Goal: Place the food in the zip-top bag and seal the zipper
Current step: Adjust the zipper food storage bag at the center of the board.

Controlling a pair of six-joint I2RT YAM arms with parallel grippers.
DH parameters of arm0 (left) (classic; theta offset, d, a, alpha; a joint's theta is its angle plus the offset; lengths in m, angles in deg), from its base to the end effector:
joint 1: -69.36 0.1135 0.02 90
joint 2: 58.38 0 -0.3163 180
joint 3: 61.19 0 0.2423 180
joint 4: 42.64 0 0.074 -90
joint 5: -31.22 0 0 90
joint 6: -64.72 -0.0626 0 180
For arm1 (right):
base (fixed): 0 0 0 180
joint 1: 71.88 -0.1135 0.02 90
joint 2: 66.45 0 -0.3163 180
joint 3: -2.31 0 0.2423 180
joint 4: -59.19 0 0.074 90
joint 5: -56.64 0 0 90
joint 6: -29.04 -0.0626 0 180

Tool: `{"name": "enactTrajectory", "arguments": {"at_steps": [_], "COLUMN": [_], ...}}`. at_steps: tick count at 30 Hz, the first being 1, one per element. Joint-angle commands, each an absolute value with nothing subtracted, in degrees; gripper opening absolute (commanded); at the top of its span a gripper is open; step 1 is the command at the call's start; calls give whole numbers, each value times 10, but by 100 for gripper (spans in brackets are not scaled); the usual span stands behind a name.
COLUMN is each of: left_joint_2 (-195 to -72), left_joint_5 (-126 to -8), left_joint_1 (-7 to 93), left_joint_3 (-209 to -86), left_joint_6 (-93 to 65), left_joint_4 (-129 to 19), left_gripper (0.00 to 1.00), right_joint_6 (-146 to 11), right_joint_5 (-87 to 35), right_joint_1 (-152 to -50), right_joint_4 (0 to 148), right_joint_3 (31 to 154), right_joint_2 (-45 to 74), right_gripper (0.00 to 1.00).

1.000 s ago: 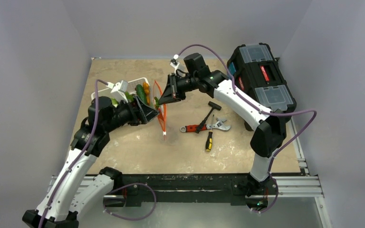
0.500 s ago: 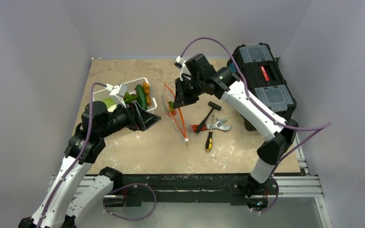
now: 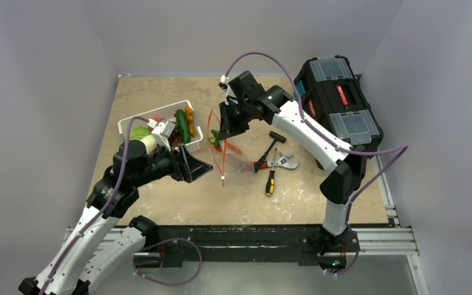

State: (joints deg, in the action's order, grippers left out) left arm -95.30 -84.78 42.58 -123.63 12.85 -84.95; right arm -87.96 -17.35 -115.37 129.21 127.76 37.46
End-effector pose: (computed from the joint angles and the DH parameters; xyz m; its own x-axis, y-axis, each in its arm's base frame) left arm 0.0863 -0.0743 0.3703 -0.6842 -0.2763 -0.6749 0.4540 0.5628 -0.6907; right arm 0.2858 0.2949 0.4090 -0.8445 -0.1997 -0.4969 -0.4610 0.7432 0.4849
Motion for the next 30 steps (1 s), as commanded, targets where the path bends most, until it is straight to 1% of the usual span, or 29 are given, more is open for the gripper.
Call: {"name": "enactTrajectory", "arguments": {"at_steps": [1,3,4,7,10,15,17,20,22,24,30], "left_joint_2": [-970,-992,-1002,-1023,-1035,-1034,-1041,-1049,-1051,-1058,-1087], "left_joint_5": [-774,-764,-761,-734,-699,-683,-669,-644,-643,-651,-682], "left_joint_1": [386,379,374,361,357,357,357,357,357,356,356], "left_joint_3": [-1273,-1270,-1262,-1250,-1254,-1242,-1245,-1253,-1251,-1245,-1235], "left_joint_6": [118,140,148,161,156,161,161,156,157,160,178], "left_joint_4": [-886,-887,-881,-864,-880,-876,-882,-894,-892,-879,-843], "left_gripper": [74,66,64,62,58,56,49,35,34,38,40], "right_joint_6": [-892,-896,-898,-899,-898,-886,-883,-880,-879,-879,-873], "right_joint_5": [-182,-187,-187,-209,-218,-214,-212,-209,-209,-209,-217], "right_joint_1": [-1162,-1166,-1168,-1176,-1181,-1182,-1185,-1189,-1190,-1191,-1198], "right_joint_4": [1254,1242,1236,1232,1228,1230,1228,1223,1221,1218,1217], "right_joint_3": [1326,1329,1330,1337,1337,1337,1336,1335,1332,1330,1329], "right_joint_2": [402,408,410,416,414,414,413,410,407,406,409], "right_gripper": [0,0,0,0,0,0,0,0,0,0,0]}}
